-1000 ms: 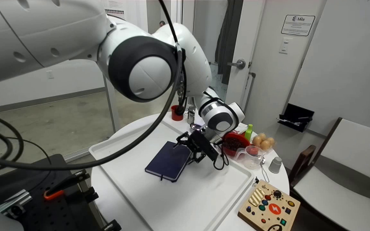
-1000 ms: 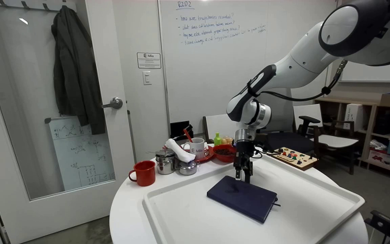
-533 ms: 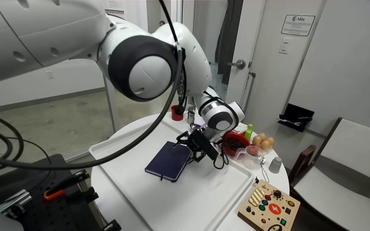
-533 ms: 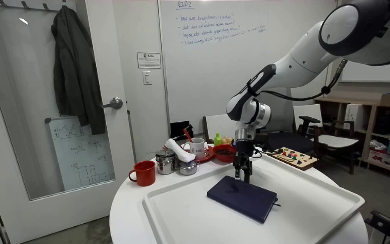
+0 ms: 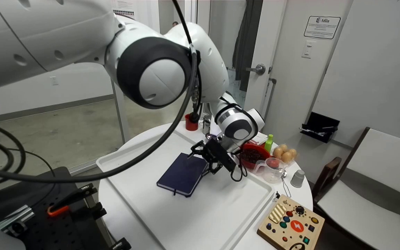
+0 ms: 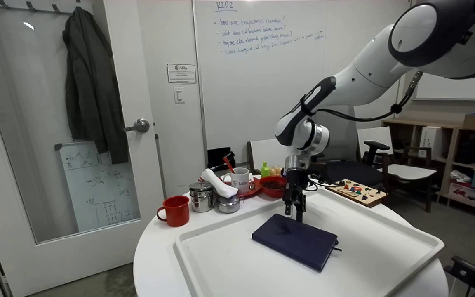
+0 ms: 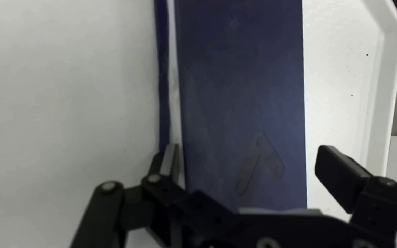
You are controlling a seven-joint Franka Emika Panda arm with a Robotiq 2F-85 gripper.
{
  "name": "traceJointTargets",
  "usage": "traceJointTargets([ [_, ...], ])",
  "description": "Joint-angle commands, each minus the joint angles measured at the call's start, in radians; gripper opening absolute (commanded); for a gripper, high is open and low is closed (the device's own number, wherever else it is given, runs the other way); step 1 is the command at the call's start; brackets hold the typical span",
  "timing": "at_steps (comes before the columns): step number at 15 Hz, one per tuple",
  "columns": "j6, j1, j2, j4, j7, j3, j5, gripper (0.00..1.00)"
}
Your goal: Open the book on the table
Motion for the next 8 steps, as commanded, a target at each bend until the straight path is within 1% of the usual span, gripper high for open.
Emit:
traceJointTargets([
  [1, -0.016, -0.003, -0.031, -0.021, -0.018, 0.008, -0.002, 1.0],
  [8, -0.025, -0.011, -0.052, -0.039, -0.058, 0.024, -0.001, 1.0],
])
